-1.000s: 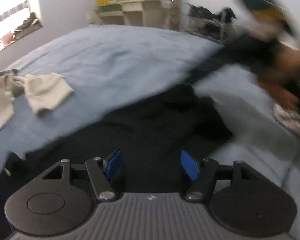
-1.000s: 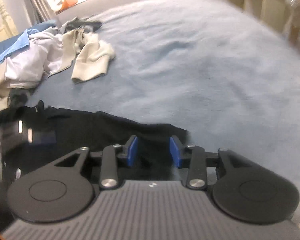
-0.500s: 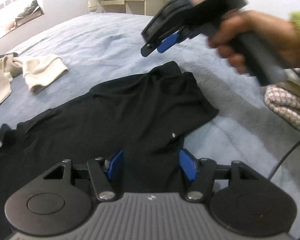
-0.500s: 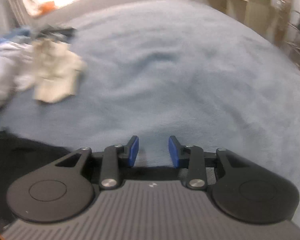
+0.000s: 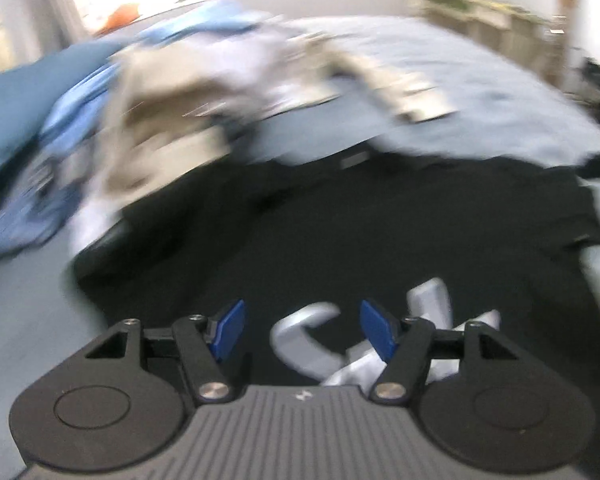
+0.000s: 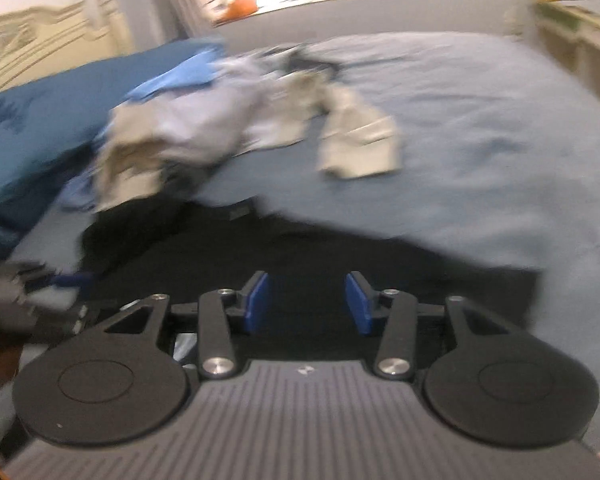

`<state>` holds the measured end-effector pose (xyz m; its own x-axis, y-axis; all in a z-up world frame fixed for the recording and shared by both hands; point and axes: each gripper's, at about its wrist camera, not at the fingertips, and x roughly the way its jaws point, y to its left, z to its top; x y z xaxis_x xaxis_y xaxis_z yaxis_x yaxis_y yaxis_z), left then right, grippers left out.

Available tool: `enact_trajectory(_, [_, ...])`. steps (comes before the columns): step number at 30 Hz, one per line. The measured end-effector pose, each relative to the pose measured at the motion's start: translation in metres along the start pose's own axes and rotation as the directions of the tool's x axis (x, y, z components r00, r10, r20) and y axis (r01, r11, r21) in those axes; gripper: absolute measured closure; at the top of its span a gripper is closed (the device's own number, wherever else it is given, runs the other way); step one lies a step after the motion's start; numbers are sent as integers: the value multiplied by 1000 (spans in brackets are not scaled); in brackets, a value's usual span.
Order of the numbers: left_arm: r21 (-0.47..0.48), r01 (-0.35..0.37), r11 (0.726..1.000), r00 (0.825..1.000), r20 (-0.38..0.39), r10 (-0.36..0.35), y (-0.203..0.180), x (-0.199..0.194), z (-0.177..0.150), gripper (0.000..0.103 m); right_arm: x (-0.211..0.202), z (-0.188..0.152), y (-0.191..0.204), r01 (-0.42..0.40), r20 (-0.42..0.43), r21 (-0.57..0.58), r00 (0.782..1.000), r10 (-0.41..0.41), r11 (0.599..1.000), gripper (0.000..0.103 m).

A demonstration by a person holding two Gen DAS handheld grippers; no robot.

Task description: Fold clothes

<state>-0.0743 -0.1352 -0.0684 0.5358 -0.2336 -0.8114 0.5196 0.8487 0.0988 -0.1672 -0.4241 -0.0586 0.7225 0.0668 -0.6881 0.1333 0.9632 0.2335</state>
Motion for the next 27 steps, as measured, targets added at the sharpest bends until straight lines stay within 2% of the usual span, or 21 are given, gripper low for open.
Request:
enact_trajectory(3, [-75, -64, 995, 997, -41, 61, 54, -3, -21, 38, 22, -4, 50, -52, -63, -38, 997, 49, 998, 60])
enact_trajectory(5, [-138, -75, 988, 997, -45, 70, 88, -4, -31, 38, 39, -5, 82, -92, -101, -45, 991, 87, 995, 60])
enact_trajectory(9, [-216, -83, 973, 996, -57, 72, 140, 6, -40, 39, 75, 3, 149, -122, -142, -80, 984, 109, 989, 60])
enact_trajectory(12, [-258, -58, 964, 998, -51, 46, 166, 17, -44, 41, 102, 24, 194, -121, -125, -99, 986, 108, 988, 60])
enact_trajectory(16, [-292, -6, 956, 999, -43, -6, 183, 26, -52, 42, 146, 68, 238, -126, -94, -82, 989, 118, 989, 60])
enact_trajectory(19, [-304, 29, 952, 999, -35, -42, 189, 31, -58, 42, 198, 111, 253, -69, -77, -57, 995, 64, 996, 60])
enact_trajectory(22, [-312, 63, 948, 997, -28, -75, 192, 37, -66, 42, 263, 143, 269, -75, -186, -55, 981, 64, 996, 59])
enact_trajectory(23, [-315, 73, 946, 996, -27, -86, 193, 39, -68, 42, 283, 147, 275, -67, -233, -64, 971, 50, 996, 52])
enact_trajectory(24, [-318, 83, 945, 995, -26, -97, 193, 41, -70, 42, 303, 150, 281, -54, -279, -78, 960, 30, 995, 50])
enact_trajectory(27, [-327, 114, 938, 992, -12, -125, 192, 49, -71, 42, 339, 152, 293, 7, -319, -131, 947, -48, 991, 47])
